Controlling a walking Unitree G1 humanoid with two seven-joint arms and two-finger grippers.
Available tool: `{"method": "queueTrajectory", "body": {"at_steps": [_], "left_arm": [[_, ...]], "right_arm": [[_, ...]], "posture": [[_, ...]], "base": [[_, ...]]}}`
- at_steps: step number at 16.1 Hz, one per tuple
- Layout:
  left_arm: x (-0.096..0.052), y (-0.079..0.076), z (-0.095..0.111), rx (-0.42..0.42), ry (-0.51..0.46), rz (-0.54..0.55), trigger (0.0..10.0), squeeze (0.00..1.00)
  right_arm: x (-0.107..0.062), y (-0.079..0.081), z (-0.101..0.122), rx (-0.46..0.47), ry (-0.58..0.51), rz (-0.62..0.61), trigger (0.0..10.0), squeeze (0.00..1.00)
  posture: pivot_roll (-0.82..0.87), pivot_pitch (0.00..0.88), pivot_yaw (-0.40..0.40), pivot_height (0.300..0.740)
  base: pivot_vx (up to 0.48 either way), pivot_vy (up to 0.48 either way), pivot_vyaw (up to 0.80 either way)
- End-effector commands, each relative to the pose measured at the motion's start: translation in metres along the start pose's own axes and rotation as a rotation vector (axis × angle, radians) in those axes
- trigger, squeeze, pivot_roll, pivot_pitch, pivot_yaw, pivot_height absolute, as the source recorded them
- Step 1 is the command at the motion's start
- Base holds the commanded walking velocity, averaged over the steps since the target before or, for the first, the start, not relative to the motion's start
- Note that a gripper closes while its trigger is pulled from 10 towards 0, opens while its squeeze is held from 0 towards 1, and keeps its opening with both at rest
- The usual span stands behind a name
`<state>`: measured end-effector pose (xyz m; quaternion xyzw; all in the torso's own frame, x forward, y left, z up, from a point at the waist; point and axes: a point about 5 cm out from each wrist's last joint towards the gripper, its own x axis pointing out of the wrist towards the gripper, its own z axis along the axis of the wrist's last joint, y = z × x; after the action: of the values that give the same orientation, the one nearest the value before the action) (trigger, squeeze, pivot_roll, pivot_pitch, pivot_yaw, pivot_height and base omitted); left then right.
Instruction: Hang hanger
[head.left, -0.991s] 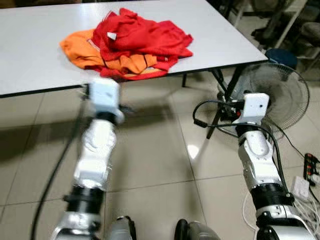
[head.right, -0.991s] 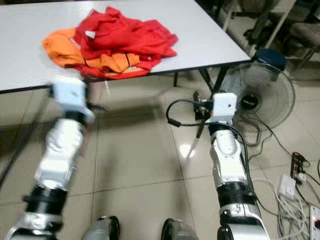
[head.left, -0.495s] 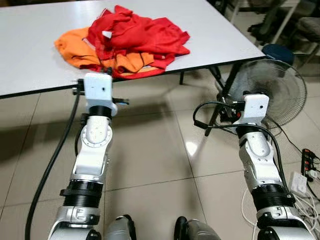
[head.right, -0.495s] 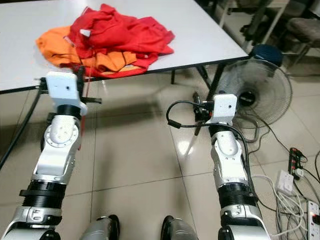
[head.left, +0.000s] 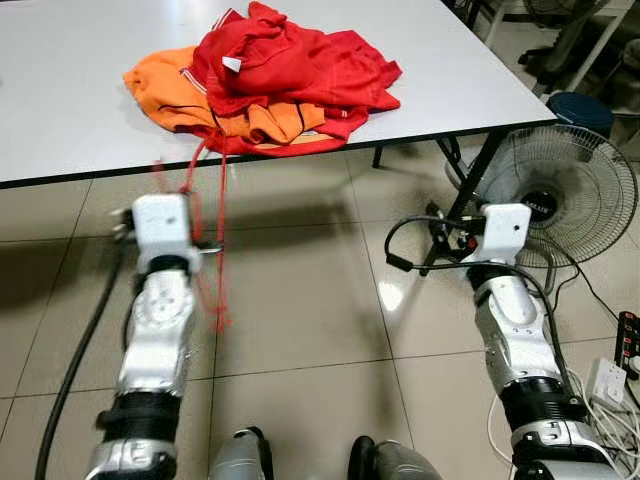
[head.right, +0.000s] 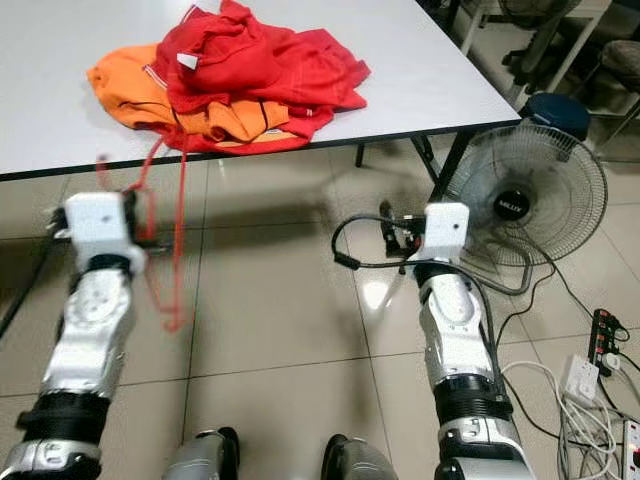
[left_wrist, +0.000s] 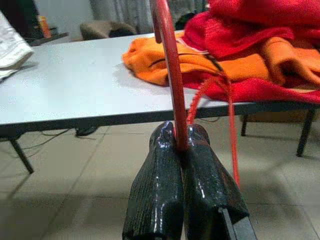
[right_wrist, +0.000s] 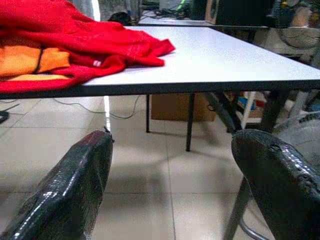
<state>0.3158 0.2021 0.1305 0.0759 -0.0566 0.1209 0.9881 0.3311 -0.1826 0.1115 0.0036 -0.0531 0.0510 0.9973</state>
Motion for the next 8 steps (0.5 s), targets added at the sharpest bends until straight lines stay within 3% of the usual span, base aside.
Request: {"method": "queueTrajectory", "body": {"at_steps": [1,2,3,7,8], "left_arm": [[-0.002,-0.002,-0.001,0.017,0.005,0.004,10.0,0.0],[-0.002,-0.003,0.003,0.026,-0.016,0.0,10.0,0.0],[-0.002,-0.006,0.011,0.029,-0.054,0.0,10.0,0.0],[0.002,-0.007,0.023,0.019,-0.106,0.013,10.0,0.0],[0.003,-0.007,0.028,0.021,-0.126,0.023,10.0,0.0]], "right_arm": [[0.001,0.002,-0.002,0.004,0.015,0.016,10.0,0.37],[0.002,0.004,-0.001,-0.002,0.013,0.024,10.0,0.33],[0.004,0.008,0.0,-0.011,0.001,0.042,10.0,0.0],[0.007,0.015,0.004,-0.049,-0.034,0.051,10.0,0.0],[0.007,0.016,0.005,-0.009,-0.047,0.068,10.0,0.0]], "posture": [[-0.11,0.146,-0.041,0.74],[-0.1,0.145,-0.044,0.74],[-0.1,0.142,-0.044,0.74],[-0.09,0.126,-0.052,0.74],[-0.09,0.124,-0.056,0.74]], "base": [[0.0,0.0,0.43],[0.0,0.0,0.42],[0.0,0.0,0.42],[0.0,0.0,0.1],[0.0,0.0,0.51]]}}
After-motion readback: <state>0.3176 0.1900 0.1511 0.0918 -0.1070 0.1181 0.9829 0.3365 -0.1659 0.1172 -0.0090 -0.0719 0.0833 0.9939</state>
